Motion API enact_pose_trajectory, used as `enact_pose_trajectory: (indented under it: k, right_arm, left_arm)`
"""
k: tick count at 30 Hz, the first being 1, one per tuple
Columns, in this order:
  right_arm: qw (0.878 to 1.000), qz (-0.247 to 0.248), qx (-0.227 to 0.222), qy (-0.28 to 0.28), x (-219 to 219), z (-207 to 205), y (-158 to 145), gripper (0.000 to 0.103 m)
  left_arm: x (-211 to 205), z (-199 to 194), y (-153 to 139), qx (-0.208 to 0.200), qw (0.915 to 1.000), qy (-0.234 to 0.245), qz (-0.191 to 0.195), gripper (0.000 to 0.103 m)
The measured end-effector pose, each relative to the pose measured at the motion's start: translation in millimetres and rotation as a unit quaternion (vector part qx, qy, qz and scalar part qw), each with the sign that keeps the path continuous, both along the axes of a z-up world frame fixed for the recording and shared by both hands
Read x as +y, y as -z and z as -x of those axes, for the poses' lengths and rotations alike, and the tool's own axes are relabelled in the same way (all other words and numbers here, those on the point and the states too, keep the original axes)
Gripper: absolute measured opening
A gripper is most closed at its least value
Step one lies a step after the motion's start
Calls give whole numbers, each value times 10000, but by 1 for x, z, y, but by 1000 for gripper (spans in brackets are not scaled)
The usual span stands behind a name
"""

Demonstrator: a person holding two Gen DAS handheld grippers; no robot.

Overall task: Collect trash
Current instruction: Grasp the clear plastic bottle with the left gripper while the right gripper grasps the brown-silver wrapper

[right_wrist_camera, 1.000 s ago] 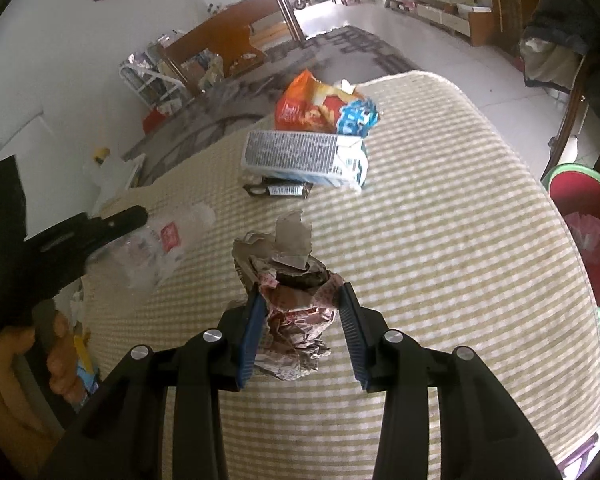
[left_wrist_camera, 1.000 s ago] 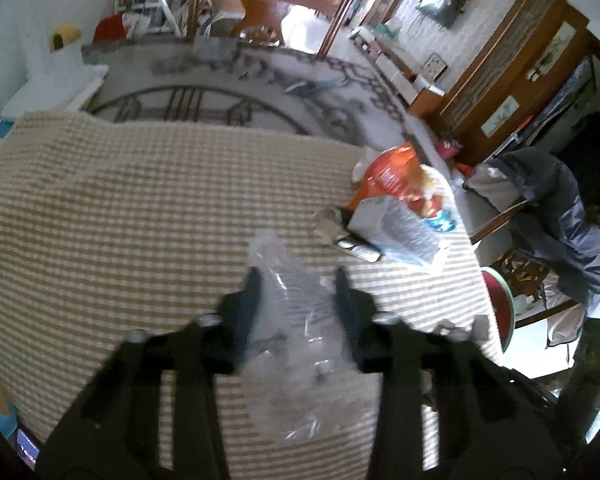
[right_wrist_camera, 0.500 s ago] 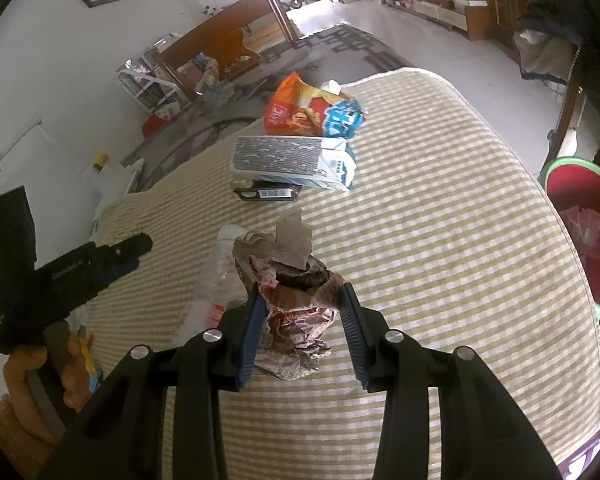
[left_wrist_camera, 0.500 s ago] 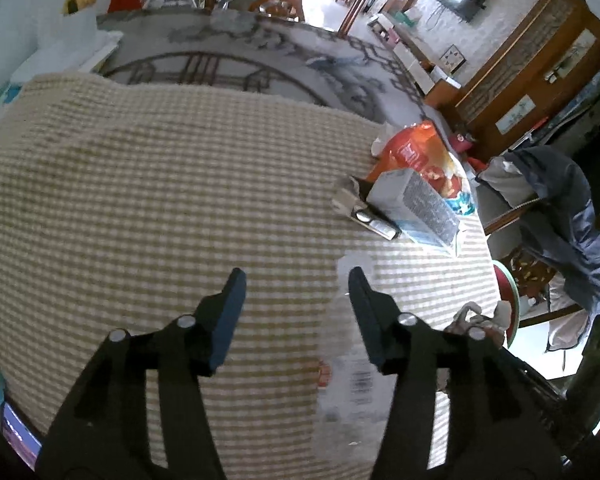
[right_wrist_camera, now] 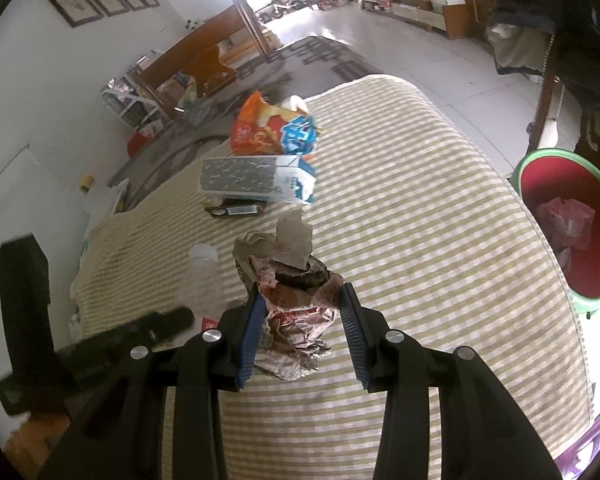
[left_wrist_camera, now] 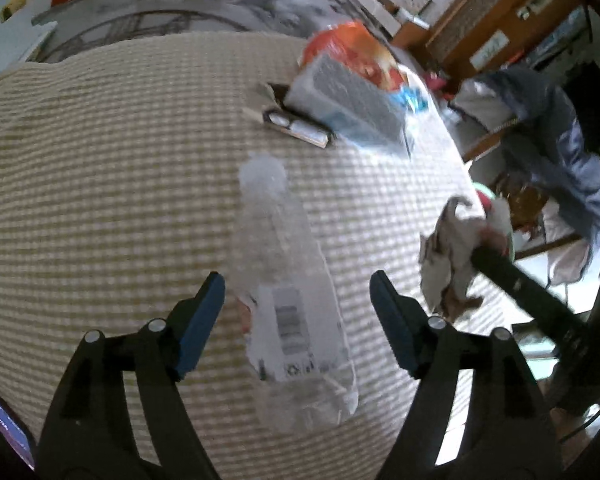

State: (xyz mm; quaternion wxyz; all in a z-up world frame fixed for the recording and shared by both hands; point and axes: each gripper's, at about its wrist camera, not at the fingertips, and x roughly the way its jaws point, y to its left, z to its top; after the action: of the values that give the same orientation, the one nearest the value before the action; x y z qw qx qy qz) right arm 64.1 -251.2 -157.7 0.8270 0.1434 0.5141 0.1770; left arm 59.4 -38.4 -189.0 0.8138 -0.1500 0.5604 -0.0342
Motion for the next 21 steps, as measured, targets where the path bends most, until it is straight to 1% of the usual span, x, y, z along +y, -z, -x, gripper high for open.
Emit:
enact_pose_trajectory:
  k: [3, 4, 7, 8, 9, 10, 12, 15, 16, 19, 21]
  right_arm:
    - [10000, -17, 44, 0, -3, -1, 2, 39]
    - [10000, -20, 49, -5, -3, 0, 2, 39]
    - [10000, -18, 31, -16, -2, 1, 2, 39]
    - [10000, -15, 28, -24, -2, 1, 2, 39]
    - [10000, -13, 35, -38, -1, 1, 2, 39]
    - [10000, -8, 42, -48, 1, 2, 2, 39]
    - [10000, -1, 34, -79, 3, 3, 1, 39]
    - [9999, 29, -61, -131, 7, 5, -5, 39]
    - [9998, 31, -102, -152, 7, 5, -7, 39]
    - [9992, 100, -350, -159, 4, 6, -19, 39]
    - [9990, 72, -442, -63, -3, 4, -26, 39]
  left_arm:
    - [-5, 2, 11, 136, 9997, 10, -219, 74]
    - [-5, 3, 19, 290, 9994, -25, -187, 74]
    - [-2, 7, 29, 446, 9989, -107, -46, 74]
    - [-2, 8, 30, 447, 9989, -100, -34, 71]
    - [-2, 9, 30, 420, 9991, -80, -7, 61]
    - [-3, 9, 29, 383, 9992, -34, 57, 55]
    - [-3, 11, 27, 321, 9995, -39, 53, 55]
    - [3, 14, 16, 98, 9997, -177, 145, 54]
    - [5, 15, 8, -53, 9997, -233, 96, 54]
    - [7, 17, -22, -627, 9973, -267, -273, 54]
    - [7, 16, -42, -952, 9942, -287, -421, 54]
